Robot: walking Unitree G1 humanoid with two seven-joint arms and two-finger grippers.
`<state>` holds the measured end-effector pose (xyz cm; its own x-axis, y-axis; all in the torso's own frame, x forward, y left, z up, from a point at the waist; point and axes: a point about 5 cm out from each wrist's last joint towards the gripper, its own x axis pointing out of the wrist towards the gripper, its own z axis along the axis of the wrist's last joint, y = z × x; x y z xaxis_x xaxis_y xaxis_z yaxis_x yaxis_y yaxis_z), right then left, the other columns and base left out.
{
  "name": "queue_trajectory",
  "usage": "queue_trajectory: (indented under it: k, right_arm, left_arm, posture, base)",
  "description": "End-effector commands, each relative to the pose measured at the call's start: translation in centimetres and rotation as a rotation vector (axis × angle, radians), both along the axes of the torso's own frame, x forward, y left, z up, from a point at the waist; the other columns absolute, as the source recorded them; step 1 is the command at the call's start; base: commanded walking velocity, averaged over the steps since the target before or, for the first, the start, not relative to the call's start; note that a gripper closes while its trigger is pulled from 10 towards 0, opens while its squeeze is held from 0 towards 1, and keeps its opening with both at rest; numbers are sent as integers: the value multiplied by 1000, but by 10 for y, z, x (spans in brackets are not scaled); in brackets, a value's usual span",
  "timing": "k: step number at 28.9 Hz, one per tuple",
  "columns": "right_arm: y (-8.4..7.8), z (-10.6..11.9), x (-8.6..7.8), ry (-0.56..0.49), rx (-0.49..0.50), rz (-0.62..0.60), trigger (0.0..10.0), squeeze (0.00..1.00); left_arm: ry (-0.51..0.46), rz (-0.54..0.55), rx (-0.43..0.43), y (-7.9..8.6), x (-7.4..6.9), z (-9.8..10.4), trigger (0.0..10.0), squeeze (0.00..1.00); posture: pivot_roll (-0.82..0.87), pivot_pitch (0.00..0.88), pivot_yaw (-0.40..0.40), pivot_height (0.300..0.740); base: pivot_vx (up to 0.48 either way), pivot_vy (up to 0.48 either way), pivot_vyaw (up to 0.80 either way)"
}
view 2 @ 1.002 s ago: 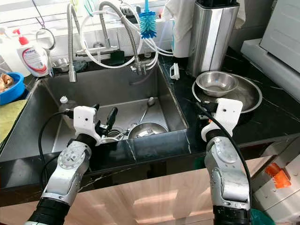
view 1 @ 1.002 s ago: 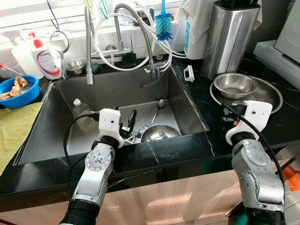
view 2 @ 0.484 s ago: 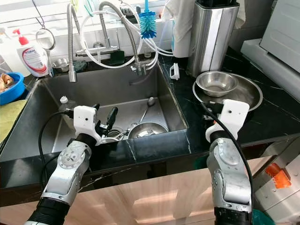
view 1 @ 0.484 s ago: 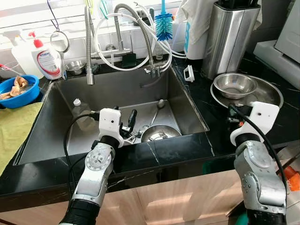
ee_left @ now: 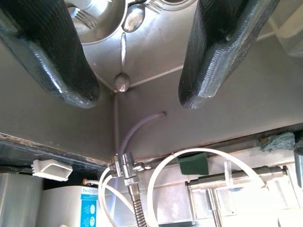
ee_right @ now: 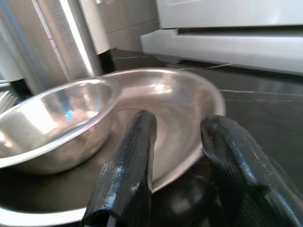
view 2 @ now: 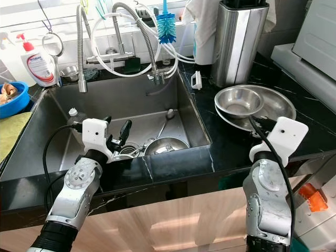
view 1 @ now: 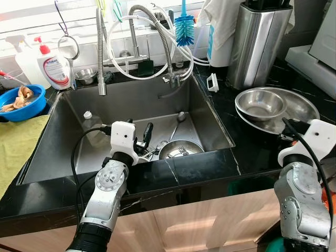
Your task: Kitchen organization
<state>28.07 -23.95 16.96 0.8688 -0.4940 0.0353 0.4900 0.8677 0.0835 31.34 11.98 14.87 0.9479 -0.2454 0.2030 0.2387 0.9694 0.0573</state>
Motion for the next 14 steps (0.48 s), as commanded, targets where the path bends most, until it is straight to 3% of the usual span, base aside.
queue_trajectory:
  k: [1, 4, 10, 14]
  right_arm:
    - [0, 5, -2, -29, -8, -15, 10000, 0]
    - [0, 5, -2, -29, -8, -17, 10000, 0]
    - [-6, 32, -2, -165, -128, -63, 10000, 0]
    - [11, 38, 5, -216, -126, 68, 10000, 0]
  left_arm:
    - [-15, 8, 21, 3, 3, 4, 10000, 0]
    - [-15, 8, 21, 3, 3, 4, 10000, 0]
    - [-18, 12, 20, 3, 3, 5, 10000, 0]
    - [-18, 11, 20, 3, 3, 5, 10000, 0]
  posture:
    - [-112, 0, 104, 740]
    - [-112, 0, 104, 740]
    - [-109, 0, 103, 740]
    - [-109, 0, 102, 740]
  base:
    - [0, 0, 0]
    - [0, 0, 0]
    - [0, 0, 0]
    - [0, 0, 0]
